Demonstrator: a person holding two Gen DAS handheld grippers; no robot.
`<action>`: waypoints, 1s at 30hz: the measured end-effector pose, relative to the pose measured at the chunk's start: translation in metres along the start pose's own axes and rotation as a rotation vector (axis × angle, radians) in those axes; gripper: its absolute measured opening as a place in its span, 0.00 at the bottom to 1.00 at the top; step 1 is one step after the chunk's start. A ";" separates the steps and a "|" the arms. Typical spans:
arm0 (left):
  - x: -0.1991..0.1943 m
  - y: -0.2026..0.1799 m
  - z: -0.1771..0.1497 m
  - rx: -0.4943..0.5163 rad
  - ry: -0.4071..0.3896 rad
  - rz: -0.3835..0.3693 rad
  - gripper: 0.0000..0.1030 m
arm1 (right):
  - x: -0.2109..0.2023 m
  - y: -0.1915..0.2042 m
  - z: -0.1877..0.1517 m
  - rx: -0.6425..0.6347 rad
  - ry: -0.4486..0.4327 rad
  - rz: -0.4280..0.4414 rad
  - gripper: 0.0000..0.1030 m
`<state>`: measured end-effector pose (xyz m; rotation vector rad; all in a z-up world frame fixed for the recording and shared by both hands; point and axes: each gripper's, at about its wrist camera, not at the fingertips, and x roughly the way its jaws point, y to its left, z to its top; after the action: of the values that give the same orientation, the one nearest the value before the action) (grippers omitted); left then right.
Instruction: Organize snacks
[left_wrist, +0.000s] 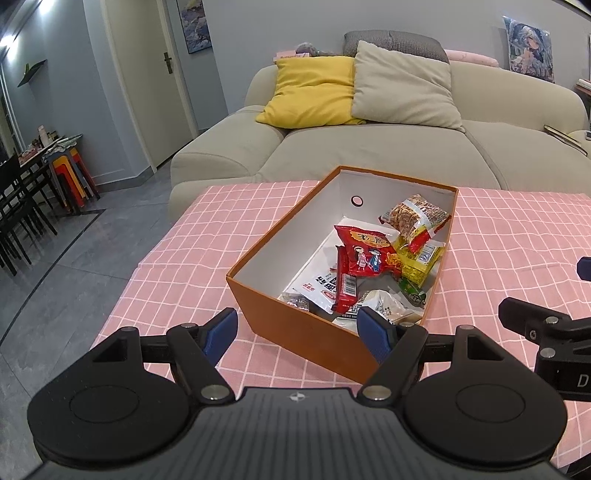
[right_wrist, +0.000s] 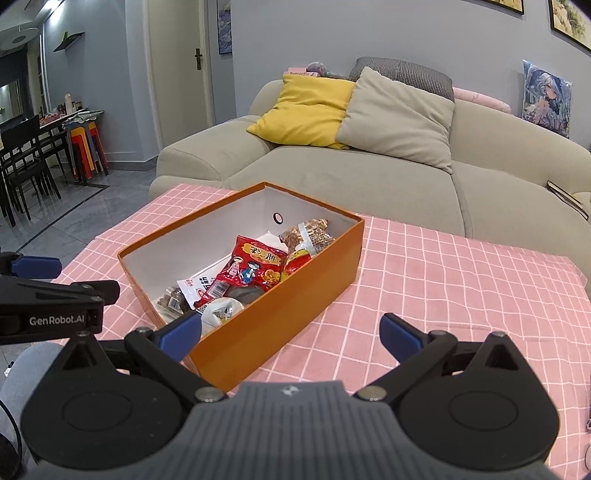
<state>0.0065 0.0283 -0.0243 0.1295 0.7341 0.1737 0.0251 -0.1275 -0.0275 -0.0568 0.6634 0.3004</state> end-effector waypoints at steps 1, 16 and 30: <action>0.000 0.000 0.000 -0.002 0.001 0.001 0.84 | 0.000 0.000 0.000 0.000 0.000 0.000 0.96; -0.003 0.001 -0.001 -0.023 0.008 0.009 0.84 | 0.000 0.002 -0.002 -0.015 -0.002 0.002 0.96; -0.005 0.001 0.000 -0.041 0.003 0.018 0.84 | -0.001 0.004 -0.001 -0.021 -0.008 0.001 0.96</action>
<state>0.0025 0.0280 -0.0210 0.0966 0.7318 0.2061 0.0221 -0.1243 -0.0275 -0.0752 0.6527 0.3087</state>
